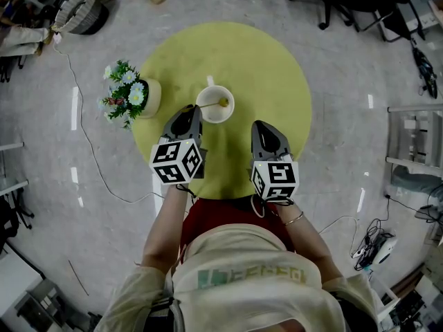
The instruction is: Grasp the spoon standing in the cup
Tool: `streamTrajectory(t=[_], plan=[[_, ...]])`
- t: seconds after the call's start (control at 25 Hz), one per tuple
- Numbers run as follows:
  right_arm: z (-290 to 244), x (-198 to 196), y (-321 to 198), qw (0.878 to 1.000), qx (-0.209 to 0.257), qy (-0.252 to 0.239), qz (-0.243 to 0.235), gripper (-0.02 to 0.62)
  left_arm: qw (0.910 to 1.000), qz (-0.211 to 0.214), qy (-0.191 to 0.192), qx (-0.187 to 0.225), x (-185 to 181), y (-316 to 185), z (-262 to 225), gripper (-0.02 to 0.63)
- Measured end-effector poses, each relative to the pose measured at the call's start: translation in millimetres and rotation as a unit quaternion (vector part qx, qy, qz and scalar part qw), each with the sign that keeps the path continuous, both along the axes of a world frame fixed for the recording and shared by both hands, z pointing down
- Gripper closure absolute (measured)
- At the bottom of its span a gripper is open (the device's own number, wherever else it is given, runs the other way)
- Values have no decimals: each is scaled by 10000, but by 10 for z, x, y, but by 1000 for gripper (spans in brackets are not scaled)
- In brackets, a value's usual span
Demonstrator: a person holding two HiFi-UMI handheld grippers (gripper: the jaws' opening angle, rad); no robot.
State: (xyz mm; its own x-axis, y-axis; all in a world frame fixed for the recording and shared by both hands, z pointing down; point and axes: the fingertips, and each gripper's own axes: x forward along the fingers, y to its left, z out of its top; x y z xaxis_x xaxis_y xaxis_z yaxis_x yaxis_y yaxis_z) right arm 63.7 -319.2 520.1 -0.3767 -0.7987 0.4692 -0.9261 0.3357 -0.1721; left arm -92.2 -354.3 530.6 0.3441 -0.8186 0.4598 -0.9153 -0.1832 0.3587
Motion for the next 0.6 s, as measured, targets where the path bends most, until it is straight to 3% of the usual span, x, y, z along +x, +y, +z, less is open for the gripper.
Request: streamTrajectory(t=[0.6], plan=[[-8, 51, -30, 10000, -43, -38, 11, 558, 9999, 3, -67, 157, 53, -85, -108, 572]])
